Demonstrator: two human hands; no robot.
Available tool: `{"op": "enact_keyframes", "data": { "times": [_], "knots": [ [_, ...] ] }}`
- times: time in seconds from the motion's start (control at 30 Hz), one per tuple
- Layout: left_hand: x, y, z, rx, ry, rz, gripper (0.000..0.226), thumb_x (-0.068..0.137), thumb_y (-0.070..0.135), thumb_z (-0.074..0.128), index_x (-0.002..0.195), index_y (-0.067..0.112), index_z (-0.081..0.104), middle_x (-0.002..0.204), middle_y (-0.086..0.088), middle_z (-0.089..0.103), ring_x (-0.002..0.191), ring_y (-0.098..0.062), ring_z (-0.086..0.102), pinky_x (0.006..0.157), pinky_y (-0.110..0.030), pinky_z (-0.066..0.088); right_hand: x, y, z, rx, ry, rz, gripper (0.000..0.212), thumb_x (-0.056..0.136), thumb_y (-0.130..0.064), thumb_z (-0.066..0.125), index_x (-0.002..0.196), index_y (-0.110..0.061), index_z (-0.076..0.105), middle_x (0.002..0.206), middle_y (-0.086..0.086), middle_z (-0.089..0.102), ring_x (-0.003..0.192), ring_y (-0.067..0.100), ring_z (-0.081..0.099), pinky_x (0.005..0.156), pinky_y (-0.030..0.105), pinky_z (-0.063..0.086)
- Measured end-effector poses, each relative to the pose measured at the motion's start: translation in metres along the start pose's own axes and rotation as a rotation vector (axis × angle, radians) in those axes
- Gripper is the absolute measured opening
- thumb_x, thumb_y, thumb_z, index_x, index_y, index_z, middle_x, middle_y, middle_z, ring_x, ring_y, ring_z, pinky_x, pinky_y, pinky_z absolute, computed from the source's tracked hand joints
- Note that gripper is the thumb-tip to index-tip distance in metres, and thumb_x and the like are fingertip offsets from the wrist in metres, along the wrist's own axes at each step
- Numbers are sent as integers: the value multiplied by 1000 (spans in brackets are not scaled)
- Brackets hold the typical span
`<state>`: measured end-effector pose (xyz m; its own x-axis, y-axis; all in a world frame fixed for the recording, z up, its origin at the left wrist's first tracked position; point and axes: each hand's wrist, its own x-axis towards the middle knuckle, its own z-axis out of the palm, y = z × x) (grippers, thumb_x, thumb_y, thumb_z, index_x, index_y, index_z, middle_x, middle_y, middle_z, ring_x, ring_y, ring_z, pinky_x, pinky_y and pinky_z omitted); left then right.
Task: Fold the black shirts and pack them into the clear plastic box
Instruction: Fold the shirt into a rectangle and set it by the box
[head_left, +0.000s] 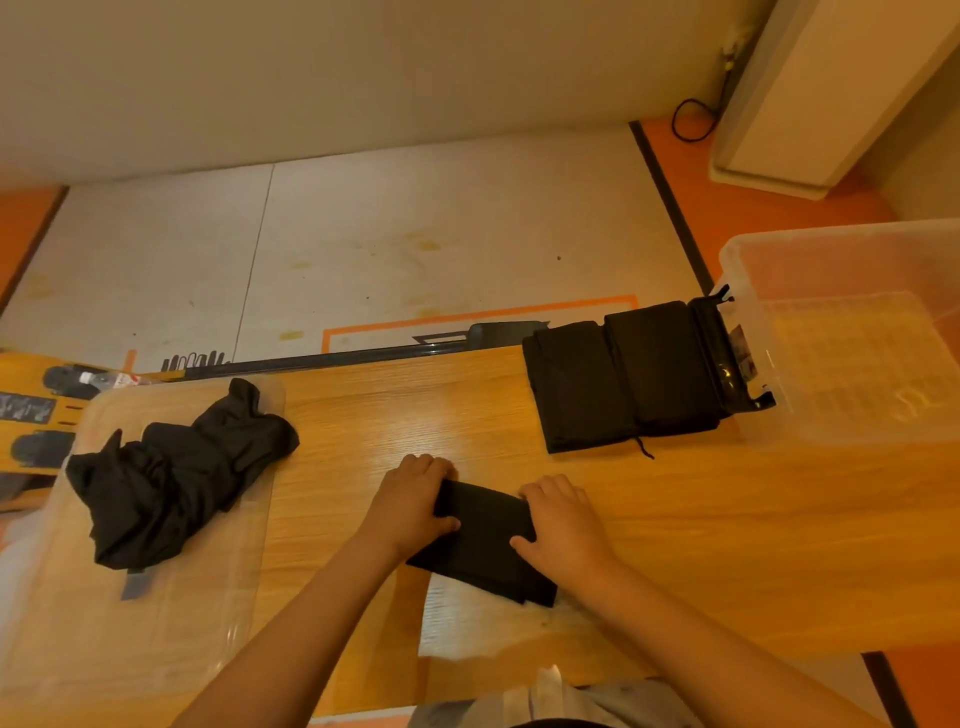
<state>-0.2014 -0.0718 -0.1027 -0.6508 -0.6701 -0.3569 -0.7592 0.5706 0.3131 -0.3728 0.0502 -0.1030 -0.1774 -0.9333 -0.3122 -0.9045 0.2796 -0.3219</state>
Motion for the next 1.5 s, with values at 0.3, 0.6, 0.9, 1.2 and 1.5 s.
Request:
{"op": "enact_keyframes", "data": {
  "times": [0.3,0.6,0.9,1.2,1.5],
  "knots": [
    [-4,-6,-16,-724,-132,-166,37,72,49,74,86,18,57,87,1,62,81,-13,59,74,-31,49,1,10,-23,476,-134,124,16,88,-27,64,95,-29,51,98,-12,50,82,1,51,61,15,42],
    [82,54,-83,-1024,-131,-254,37,93,31,61,124,18,48,108,-9,65,91,-20,66,67,-25,56,8,40,-65,1176,220,475,19,88,-19,67,105,-15,58,98,-3,58,85,0,53,55,9,41],
    [191,115,-96,-1046,27,-163,28,93,12,64,118,15,53,88,-2,64,87,-20,63,61,-18,51,36,35,-67,1395,641,776,50,87,-15,69,131,-17,45,123,4,55,103,12,53,70,16,47],
    [209,117,-67,-688,140,-90,18,93,14,63,108,18,54,101,-6,65,94,-20,60,66,-18,43,45,47,-63,1139,591,878,44,88,-25,68,120,-14,41,78,-3,51,72,17,61,59,28,54],
    [205,115,-67,-645,149,-59,20,94,13,62,112,14,55,110,-8,64,104,-22,60,75,-19,44,27,61,-62,919,470,729,32,91,-33,62,108,-19,39,69,-2,60,57,9,64,54,32,55]
  ]
}}
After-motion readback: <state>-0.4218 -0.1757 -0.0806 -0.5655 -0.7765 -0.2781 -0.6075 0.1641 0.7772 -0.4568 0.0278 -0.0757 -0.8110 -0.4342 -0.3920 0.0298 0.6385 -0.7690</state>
